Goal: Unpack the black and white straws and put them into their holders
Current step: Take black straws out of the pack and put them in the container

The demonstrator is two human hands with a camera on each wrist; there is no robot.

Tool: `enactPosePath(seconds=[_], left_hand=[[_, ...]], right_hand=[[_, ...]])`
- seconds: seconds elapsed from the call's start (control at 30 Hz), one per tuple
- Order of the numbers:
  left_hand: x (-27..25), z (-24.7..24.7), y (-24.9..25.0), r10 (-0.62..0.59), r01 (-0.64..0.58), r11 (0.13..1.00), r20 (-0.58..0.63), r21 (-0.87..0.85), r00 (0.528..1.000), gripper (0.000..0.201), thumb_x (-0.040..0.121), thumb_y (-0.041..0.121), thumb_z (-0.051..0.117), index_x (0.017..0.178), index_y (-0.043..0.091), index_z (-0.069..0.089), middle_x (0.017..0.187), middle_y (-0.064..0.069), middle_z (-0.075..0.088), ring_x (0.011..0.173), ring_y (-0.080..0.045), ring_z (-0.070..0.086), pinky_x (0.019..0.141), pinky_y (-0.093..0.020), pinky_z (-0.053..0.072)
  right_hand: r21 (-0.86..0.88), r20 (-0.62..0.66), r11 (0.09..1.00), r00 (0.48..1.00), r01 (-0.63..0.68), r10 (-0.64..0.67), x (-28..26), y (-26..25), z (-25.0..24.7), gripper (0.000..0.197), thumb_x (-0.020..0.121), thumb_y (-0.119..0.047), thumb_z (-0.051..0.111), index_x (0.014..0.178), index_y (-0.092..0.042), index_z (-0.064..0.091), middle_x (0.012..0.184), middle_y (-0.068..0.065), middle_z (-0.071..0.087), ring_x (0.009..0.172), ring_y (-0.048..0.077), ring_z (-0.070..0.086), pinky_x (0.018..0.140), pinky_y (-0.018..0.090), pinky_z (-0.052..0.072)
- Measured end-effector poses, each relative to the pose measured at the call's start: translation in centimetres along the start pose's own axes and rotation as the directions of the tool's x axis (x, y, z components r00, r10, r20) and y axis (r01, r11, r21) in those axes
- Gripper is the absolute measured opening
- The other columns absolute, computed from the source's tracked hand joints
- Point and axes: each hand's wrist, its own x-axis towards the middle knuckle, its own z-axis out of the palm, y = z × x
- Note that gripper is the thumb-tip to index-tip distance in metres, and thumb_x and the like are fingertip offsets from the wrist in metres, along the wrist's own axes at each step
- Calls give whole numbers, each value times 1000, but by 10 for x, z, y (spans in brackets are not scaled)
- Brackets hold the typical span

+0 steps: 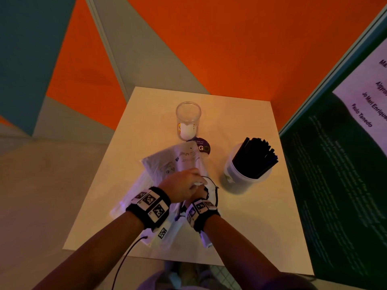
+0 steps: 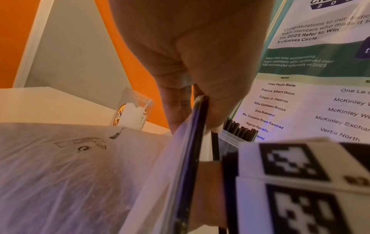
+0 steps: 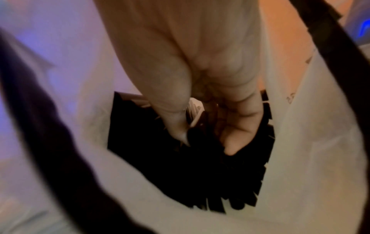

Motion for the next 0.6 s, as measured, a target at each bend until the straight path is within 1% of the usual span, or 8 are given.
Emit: enactPosePath(seconds=[0.1, 0.17, 0.2, 0.27, 0.37, 0.43, 0.53, 0.6], left_hand=[[0, 1, 1, 0, 0, 1000, -6, 13, 1000, 32, 93, 15, 51, 122, 22, 62, 100, 12, 45, 81, -7, 46, 71, -24, 40], [0, 1, 2, 6, -6, 1000, -10, 7, 1000, 31, 93, 14, 51, 122, 21, 62, 98, 14, 42, 81, -6, 45, 71, -21, 37], [0, 1, 3, 6, -6, 1000, -10, 4, 1000, 31, 93, 14, 52, 122, 20, 62, 99, 13, 43, 83, -7, 46, 72, -22, 39], [1, 0, 5, 0, 0, 1000, 2, 10, 1000, 32, 93, 12, 52, 122, 19, 62, 106, 8, 49, 90, -12, 50, 77, -27, 45], [5, 1, 8, -4, 3, 999, 19, 48, 1000, 33, 93, 12, 52, 123, 21, 61, 116, 3, 51, 99, -17, 53, 83, -35, 49], [10, 4, 12, 4, -7, 997, 27, 82, 1000, 34, 93, 15, 50, 125, 22, 59, 118, 2, 51, 100, -19, 54, 80, -34, 49], [18, 16, 19, 25, -27, 982, 15, 187, 1000, 36, 91, 24, 53, 126, 24, 58, 124, 1, 47, 110, -21, 50, 74, -23, 40], [24, 25, 23, 59, -59, 955, 9, 290, 998, 44, 86, 37, 59, 128, 25, 55, 136, 0, 40, 127, -22, 37, 93, -29, 39]], right_hand=[[65, 77, 993, 992, 96, -100, 10, 11, 4, 27, 79, 19, 50, 104, 12, 58, 83, 33, 55, 69, 51, 51, 61, 56, 53], [250, -220, 910, 935, 331, -280, 34, 23, 36, 32, 90, -6, 53, 122, -1, 56, 108, 16, 59, 95, 34, 57, 72, 23, 48], [395, -304, 797, 884, 457, -356, 42, 32, 48, 37, 93, -17, 53, 128, -6, 53, 120, 9, 59, 107, 26, 58, 75, 18, 43], [447, -366, 686, 817, 574, -445, 46, 52, 52, 38, 96, -21, 48, 130, -5, 51, 131, 13, 56, 119, 26, 55, 88, 26, 43], [236, -353, 679, 713, 695, -606, 29, 83, 37, 39, 100, -13, 34, 135, 3, 43, 140, 22, 45, 128, 33, 45, 106, 37, 33], [219, -280, 659, 693, 720, -664, 20, 116, 31, 36, 100, -7, 34, 131, 4, 47, 127, 23, 53, 121, 35, 48, 102, 36, 33], [175, -196, 705, 726, 687, -659, 14, 177, 29, 18, 94, -4, 40, 93, -6, 58, 70, 4, 46, 80, 25, 50, 69, 32, 39], [104, -172, 751, 755, 652, -632, 9, 215, 25, 22, 91, -4, 40, 72, -10, 48, 65, 0, 41, 62, 20, 44, 54, 27, 34]])
